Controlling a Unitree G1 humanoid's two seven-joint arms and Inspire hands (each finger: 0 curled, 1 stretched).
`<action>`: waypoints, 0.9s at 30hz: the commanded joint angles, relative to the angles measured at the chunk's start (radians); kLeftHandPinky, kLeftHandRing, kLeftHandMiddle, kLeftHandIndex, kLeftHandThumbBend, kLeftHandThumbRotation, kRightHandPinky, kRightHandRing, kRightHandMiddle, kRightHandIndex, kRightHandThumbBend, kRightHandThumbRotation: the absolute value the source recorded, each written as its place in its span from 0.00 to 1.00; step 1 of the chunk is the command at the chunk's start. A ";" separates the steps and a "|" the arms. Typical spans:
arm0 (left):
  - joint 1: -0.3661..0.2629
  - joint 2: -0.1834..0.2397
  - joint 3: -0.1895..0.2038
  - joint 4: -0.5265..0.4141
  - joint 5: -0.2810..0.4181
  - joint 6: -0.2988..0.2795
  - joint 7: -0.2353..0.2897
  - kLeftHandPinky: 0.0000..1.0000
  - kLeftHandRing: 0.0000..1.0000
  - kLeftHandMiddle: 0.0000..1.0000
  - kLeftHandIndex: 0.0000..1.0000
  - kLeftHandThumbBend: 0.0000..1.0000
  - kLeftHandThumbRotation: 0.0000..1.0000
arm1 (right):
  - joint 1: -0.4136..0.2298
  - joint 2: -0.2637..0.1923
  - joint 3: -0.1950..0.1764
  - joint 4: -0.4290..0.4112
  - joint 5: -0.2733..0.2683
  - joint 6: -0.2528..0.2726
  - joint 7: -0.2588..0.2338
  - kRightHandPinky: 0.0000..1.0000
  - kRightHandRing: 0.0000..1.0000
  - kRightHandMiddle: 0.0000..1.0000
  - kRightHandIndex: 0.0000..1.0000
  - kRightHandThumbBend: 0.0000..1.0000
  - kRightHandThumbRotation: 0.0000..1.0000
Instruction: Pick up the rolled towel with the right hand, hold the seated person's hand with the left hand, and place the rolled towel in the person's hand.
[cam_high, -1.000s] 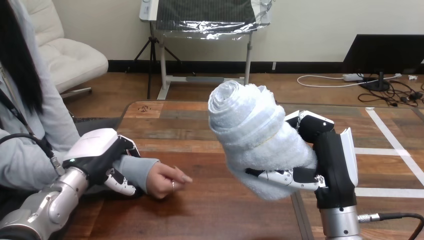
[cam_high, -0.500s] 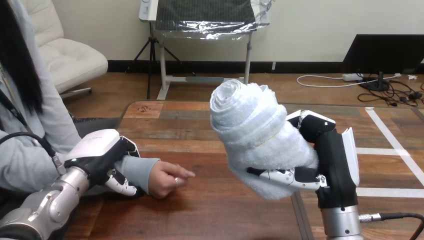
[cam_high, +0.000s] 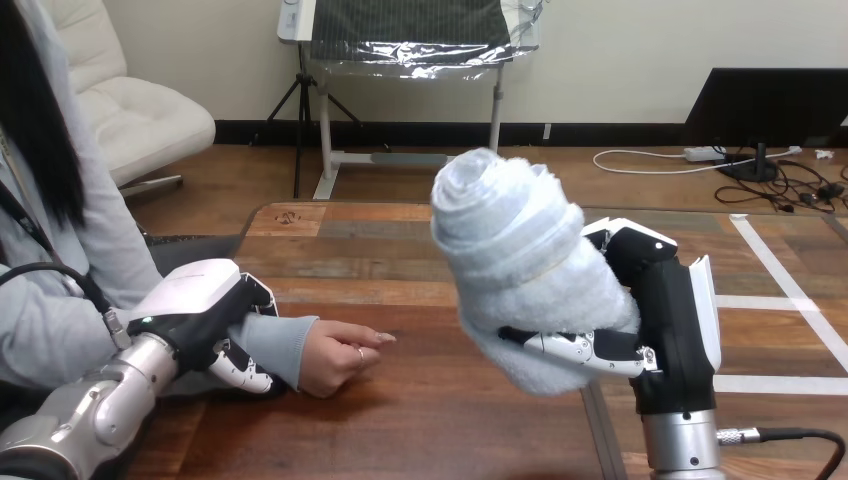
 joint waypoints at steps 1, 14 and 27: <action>0.006 0.006 -0.025 -0.024 0.003 -0.038 -0.013 0.28 0.34 0.40 0.38 0.96 0.00 | -0.077 0.011 -0.018 -0.024 0.020 0.006 0.012 0.20 0.25 0.32 0.33 0.69 0.00; 0.013 0.020 -0.004 -0.069 -0.021 -0.116 0.009 0.25 0.31 0.36 0.35 0.95 0.00 | -0.097 0.031 -0.025 0.008 0.043 0.039 0.042 0.21 0.26 0.33 0.34 0.69 0.00; 0.025 0.039 0.010 -0.153 -0.035 -0.171 0.007 0.23 0.29 0.34 0.33 0.95 0.00 | -0.139 0.030 -0.027 0.089 -0.038 0.074 -0.021 0.21 0.26 0.35 0.35 0.68 0.00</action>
